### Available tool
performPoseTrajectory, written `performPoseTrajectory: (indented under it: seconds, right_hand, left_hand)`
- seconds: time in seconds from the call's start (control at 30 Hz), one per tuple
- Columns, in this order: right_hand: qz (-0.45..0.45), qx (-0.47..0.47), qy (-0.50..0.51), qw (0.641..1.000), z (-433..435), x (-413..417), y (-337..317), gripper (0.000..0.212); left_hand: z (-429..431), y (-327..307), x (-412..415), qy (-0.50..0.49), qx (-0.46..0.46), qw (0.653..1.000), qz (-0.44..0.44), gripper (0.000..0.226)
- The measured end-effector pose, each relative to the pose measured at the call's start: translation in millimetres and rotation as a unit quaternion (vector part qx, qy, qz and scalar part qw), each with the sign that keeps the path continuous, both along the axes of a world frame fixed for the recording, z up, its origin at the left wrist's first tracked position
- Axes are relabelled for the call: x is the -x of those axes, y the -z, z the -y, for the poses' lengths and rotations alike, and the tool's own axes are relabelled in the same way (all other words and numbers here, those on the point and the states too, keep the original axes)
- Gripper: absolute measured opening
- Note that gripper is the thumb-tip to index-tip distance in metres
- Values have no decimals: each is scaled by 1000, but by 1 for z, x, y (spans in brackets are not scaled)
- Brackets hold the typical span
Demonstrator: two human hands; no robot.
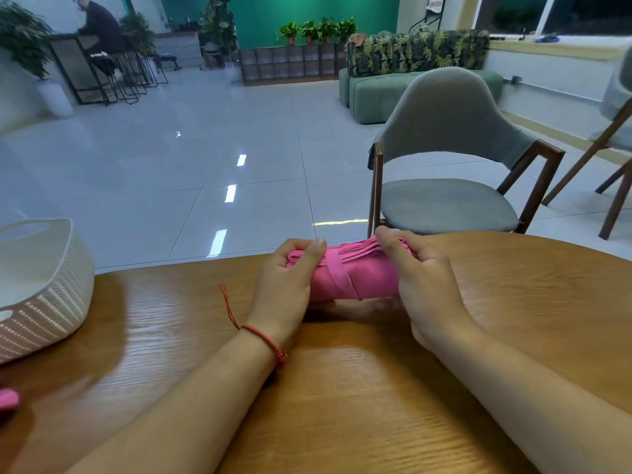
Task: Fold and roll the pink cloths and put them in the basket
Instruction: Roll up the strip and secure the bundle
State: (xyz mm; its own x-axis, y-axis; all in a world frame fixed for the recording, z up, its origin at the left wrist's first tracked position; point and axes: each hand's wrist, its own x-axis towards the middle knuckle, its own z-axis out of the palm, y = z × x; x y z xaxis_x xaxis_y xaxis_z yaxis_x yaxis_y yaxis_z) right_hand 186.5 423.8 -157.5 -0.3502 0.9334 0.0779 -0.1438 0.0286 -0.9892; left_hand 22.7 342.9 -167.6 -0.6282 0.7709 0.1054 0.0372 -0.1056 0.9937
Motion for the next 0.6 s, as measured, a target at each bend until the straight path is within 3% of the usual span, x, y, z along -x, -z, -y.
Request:
performPoseTrajectory:
  seconds: [0.1,0.23,0.4,0.5,0.57,0.6]
  right_hand:
    - [-31,42,-24,998,-3,1,4,14]
    - [-91,14,-64,994,-5,-2,1,17]
    - [-18,-92,-81,992,-10,-5,3,19]
    - [51,-241,-62,967,-13,-12,7,25]
    - [52,-261,-55,962,-15,-14,8,33]
    - [33,-239,-53,969,-16,-14,7,33]
  left_hand:
    - [-1,1,2,-28,-6,1000,2,12]
    - [-1,-11,5,-21,-28,986,160,9]
    - [-3,-12,0,-12,-8,979,202,11]
    - [-2,-14,-6,8,66,969,236,33]
    - [1,-17,-4,33,77,963,256,46]
    - [4,-17,-2,52,71,970,226,49]
